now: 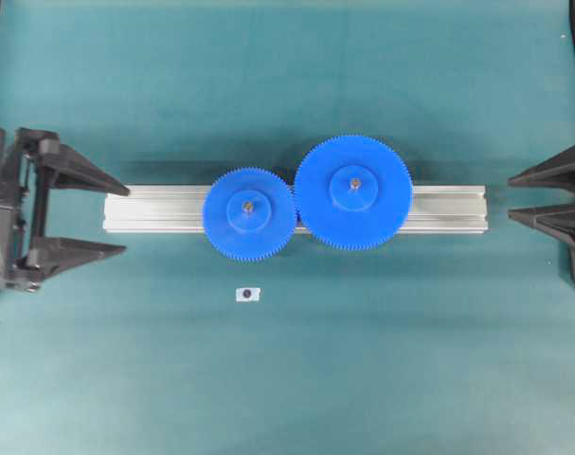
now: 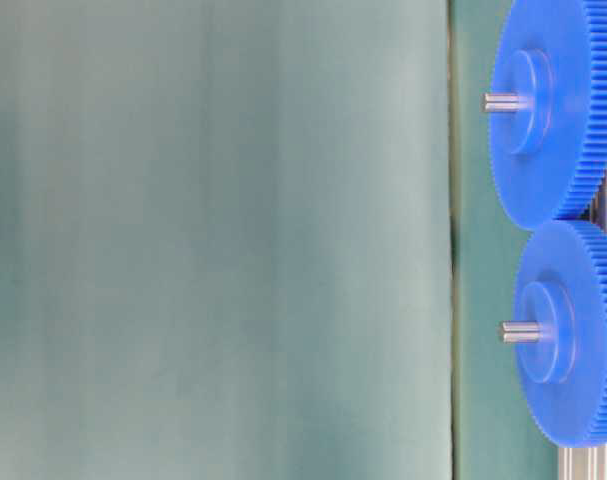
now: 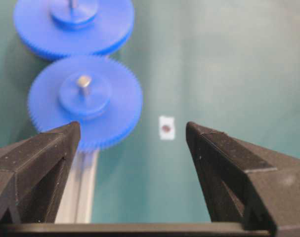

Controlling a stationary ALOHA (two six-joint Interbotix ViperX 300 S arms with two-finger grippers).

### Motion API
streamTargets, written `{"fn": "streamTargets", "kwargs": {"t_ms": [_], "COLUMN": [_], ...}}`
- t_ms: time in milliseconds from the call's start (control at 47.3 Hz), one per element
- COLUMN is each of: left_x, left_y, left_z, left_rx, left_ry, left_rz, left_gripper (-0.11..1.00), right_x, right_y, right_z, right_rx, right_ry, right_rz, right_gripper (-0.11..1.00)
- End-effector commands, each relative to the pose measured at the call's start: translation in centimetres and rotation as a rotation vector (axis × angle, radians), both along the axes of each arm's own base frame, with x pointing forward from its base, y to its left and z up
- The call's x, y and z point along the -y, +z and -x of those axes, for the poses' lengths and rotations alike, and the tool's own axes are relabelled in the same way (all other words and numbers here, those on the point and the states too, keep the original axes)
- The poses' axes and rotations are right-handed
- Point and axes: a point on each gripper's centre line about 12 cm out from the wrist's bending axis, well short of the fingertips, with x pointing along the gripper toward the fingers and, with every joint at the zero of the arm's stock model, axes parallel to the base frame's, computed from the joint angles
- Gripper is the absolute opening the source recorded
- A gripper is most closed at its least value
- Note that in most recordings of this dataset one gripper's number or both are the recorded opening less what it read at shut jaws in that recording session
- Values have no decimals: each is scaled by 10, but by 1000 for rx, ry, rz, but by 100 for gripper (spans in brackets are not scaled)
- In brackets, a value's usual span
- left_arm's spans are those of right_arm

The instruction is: Insert the small gear onto the shaft.

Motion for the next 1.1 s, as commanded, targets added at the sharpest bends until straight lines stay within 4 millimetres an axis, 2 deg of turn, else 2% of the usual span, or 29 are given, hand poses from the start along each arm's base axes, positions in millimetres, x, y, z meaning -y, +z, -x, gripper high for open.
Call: {"fn": "streamTargets", "kwargs": {"t_ms": [0, 233, 465, 592, 867, 1078], "left_x": [-1, -1, -7, -10, -10, -10], "left_y": [6, 3, -9, -8, -22, -22], "left_z": [3, 14, 28, 37, 43, 45], "left_rx": [29, 54, 69, 101, 61, 83], "left_ry": [5, 5, 36, 54, 55, 51], "left_rz": [-2, -2, -3, -4, -5, -18], "left_gripper": [87, 87, 87, 87, 87, 87], "right_x": [0, 0, 0, 0, 0, 0], "right_y": [2, 2, -9, -16, -34, -42], "right_z": [-1, -1, 1, 2, 5, 7], "right_rx": [5, 2, -30, -42, -55, -53], "right_ry": [-1, -1, 0, -1, -5, -9], "right_rz": [-5, -6, -9, -9, -11, -13], "right_gripper": [66, 66, 66, 66, 66, 66]}}
